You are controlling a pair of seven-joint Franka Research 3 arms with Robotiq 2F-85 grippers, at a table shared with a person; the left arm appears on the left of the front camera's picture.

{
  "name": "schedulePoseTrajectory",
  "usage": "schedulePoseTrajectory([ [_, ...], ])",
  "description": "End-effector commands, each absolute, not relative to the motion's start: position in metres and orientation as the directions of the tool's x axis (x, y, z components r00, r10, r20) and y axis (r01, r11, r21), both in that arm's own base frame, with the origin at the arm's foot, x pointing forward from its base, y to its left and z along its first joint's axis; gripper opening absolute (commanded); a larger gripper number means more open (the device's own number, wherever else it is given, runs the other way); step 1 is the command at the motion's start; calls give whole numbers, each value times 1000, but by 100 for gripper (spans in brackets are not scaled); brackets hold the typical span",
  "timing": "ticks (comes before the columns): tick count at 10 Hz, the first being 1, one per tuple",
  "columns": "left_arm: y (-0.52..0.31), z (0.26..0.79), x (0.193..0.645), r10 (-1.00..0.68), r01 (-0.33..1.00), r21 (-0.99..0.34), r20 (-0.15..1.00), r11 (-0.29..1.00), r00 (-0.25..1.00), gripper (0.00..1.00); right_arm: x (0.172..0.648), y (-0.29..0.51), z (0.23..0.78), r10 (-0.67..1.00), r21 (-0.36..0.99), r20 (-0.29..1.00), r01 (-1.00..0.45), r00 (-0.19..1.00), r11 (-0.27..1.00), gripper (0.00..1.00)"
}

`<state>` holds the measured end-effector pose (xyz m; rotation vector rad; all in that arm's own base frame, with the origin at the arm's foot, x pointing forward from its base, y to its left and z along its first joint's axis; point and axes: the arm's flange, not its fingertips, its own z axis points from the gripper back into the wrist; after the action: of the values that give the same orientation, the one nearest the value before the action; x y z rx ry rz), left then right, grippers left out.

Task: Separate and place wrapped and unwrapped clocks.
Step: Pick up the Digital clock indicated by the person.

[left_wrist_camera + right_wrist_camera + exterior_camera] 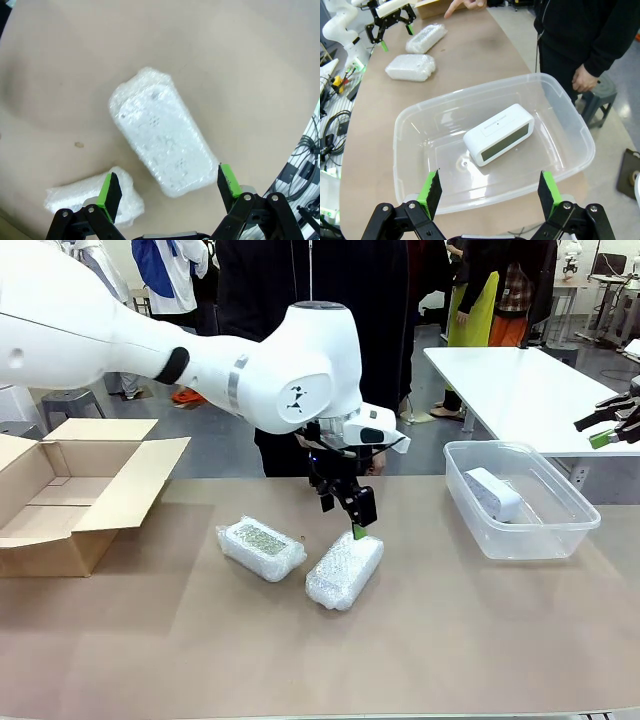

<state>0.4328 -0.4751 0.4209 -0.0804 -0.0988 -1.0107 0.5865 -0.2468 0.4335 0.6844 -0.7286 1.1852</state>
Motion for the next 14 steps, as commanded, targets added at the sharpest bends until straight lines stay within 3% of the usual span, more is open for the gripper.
schedulePoseTrajectory([
  [1, -498, 415, 433, -830, 839, -25, 128, 544, 542, 100, 586, -246, 433, 560, 88, 801, -967, 212, 240, 100],
  [5, -505, 389, 431, -821, 823, -35, 54, 568, 569, 100, 586, -246, 433, 560, 88, 801, -967, 212, 240, 100],
  [9, -499, 367, 437, -706, 706, -6, -20, 708, 708, 100, 586, -246, 433, 560, 88, 801, -967, 212, 240, 100],
  [14, -497, 352, 440, -705, 704, -52, -27, 709, 708, 100, 586, -246, 433, 560, 88, 801, -967, 212, 240, 100],
])
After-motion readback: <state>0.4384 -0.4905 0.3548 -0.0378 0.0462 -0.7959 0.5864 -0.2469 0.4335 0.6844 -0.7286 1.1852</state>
